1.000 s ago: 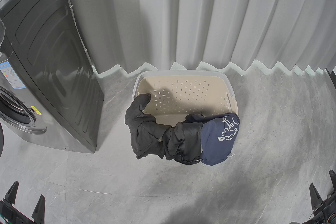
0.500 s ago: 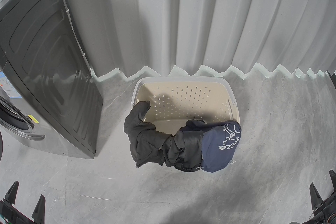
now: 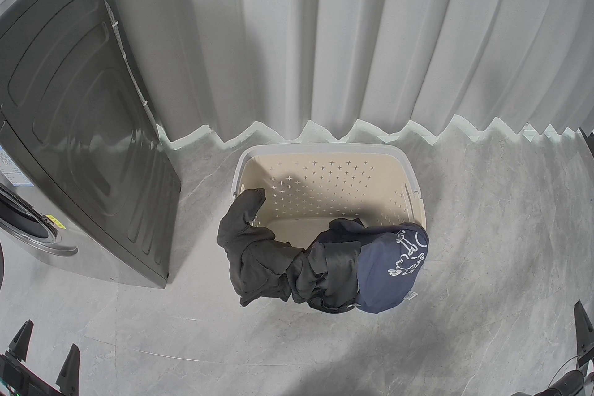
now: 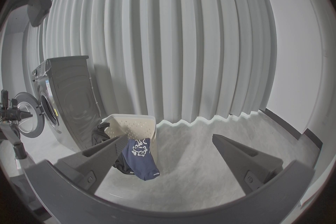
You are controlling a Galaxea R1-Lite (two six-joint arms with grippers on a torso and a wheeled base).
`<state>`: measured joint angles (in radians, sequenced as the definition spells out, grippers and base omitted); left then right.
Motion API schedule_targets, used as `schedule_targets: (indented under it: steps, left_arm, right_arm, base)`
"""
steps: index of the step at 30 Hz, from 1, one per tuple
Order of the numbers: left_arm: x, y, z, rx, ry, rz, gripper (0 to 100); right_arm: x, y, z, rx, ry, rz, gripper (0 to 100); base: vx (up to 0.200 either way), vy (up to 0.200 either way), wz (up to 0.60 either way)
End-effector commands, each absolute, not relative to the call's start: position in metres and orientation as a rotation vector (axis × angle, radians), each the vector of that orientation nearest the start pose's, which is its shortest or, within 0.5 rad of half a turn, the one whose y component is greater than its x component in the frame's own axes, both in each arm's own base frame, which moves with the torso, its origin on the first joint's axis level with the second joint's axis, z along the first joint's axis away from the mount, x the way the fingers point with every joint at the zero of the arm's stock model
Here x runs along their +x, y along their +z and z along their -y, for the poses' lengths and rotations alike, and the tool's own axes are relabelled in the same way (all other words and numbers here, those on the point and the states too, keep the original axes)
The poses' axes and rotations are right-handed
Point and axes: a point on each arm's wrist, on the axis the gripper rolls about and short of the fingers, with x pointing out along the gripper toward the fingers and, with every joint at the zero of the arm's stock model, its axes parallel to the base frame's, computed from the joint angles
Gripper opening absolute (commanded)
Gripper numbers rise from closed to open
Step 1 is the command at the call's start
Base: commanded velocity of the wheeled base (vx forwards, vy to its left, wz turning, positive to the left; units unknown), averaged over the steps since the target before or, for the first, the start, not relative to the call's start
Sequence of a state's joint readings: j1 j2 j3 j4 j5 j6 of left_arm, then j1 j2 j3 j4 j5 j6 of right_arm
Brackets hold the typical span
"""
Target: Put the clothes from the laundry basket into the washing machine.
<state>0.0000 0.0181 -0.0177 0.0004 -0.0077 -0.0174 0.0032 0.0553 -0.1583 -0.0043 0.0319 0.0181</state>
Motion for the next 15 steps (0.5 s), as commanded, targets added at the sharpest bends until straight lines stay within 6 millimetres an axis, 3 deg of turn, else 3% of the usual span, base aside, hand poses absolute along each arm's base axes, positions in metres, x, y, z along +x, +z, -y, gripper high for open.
schedule_targets:
  steps: [1, 5, 7, 15]
  left_arm:
    - [-0.023, 0.076, 0.0, -0.017, -0.008, -0.003, 100]
    - [-0.023, 0.076, 0.0, -0.017, -0.008, -0.003, 100]
    - [-0.023, 0.076, 0.0, -0.017, -0.008, -0.003, 100]
    - [-0.023, 0.076, 0.0, -0.02, -0.008, -0.005, 100]
  right_arm:
    - [0.009, 0.134, -0.002, 0.048, 0.088, -0.229, 100]
    - [0.03, 0.134, -0.003, 0.056, 0.108, -0.322, 100]
    - [0.05, 0.136, -0.005, 0.066, 0.174, -0.393, 100]
    - [0.083, 0.13, -0.012, 0.101, 0.259, -0.542, 100]
  base:
    - [0.0, 0.0, 0.0]
    - [0.0, 0.0, 0.0]
    - [0.0, 0.0, 0.0]
    - [0.0, 0.0, 0.0]
